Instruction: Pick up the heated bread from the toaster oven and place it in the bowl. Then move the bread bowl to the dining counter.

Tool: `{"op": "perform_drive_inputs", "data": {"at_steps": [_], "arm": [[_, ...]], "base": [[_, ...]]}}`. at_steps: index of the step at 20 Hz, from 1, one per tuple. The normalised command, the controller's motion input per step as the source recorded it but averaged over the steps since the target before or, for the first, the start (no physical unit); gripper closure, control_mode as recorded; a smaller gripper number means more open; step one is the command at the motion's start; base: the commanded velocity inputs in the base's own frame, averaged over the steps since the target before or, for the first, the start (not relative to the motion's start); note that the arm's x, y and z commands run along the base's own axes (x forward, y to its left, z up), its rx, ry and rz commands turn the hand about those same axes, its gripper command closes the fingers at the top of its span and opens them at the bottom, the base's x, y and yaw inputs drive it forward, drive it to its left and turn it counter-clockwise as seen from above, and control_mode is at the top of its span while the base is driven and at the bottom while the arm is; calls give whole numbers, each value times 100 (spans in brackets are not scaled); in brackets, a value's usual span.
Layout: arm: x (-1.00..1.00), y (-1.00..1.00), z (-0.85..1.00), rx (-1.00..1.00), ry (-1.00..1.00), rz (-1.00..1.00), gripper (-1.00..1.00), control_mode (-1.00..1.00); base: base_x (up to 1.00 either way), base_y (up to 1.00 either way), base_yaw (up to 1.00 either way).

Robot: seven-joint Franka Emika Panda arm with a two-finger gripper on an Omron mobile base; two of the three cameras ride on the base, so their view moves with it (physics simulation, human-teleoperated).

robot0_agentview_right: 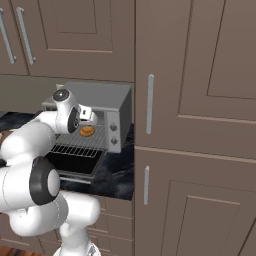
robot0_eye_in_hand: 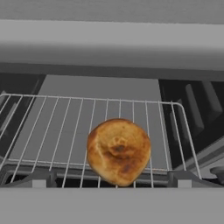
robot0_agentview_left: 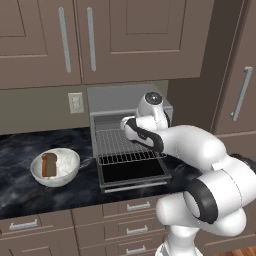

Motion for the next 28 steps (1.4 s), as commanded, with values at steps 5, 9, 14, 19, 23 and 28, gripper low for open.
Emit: {"op": "perform_drive_inputs", "data": {"at_steps": [5, 9, 14, 19, 23, 28], "arm": [[5, 0, 0, 0, 0, 0, -100, -100], [11, 0, -6, 0, 0, 0, -100, -100], [4, 0, -9, 0, 0, 0, -100, -100], [3, 0, -17, 0, 0, 0, -100, -100], [8, 0, -17, 0, 0, 0, -100, -100], [8, 0, -14, 0, 0, 0, -100, -100]], "base": [[0, 0, 0], [0, 0, 0], [0, 0, 0], [0, 0, 0], [0, 0, 0], [0, 0, 0]]}}
